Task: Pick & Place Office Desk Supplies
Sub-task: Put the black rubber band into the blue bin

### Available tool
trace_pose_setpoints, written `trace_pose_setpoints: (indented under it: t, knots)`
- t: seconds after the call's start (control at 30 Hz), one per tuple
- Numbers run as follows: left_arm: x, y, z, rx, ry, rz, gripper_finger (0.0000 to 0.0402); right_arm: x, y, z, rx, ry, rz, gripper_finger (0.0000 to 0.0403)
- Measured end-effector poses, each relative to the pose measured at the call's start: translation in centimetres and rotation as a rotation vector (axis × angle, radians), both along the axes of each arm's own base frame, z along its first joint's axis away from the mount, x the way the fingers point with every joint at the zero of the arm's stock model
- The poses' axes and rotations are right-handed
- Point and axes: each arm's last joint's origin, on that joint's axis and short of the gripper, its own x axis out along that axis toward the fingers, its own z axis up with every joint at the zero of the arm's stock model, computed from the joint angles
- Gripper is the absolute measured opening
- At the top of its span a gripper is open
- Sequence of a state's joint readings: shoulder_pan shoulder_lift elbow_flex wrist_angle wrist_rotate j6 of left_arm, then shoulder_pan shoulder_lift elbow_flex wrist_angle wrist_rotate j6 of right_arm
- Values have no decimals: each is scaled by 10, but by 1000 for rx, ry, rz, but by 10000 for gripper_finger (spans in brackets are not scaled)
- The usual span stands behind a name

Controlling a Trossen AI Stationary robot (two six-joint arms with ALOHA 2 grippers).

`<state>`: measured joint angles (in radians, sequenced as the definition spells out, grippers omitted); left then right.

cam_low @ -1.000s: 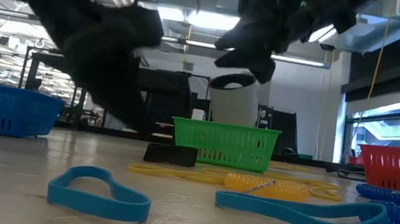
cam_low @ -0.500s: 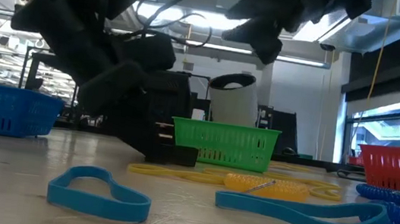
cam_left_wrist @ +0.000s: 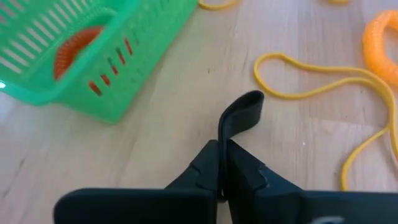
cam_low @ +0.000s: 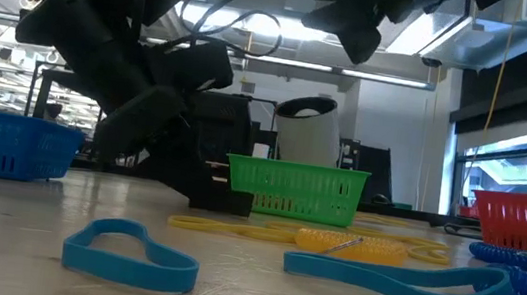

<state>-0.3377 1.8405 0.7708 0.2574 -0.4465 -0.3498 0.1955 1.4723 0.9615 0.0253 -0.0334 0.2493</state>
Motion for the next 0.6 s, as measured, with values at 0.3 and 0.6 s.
trace_pose_setpoints:
  t: [0.3,0.6]
  knots:
    - [-5,2,54,12,-177,23,6,-1,0,1,0,0,0,173]
    - [-29,-14,130,41,-461,-74,5,-3,0,6,-1,-14,2,173]
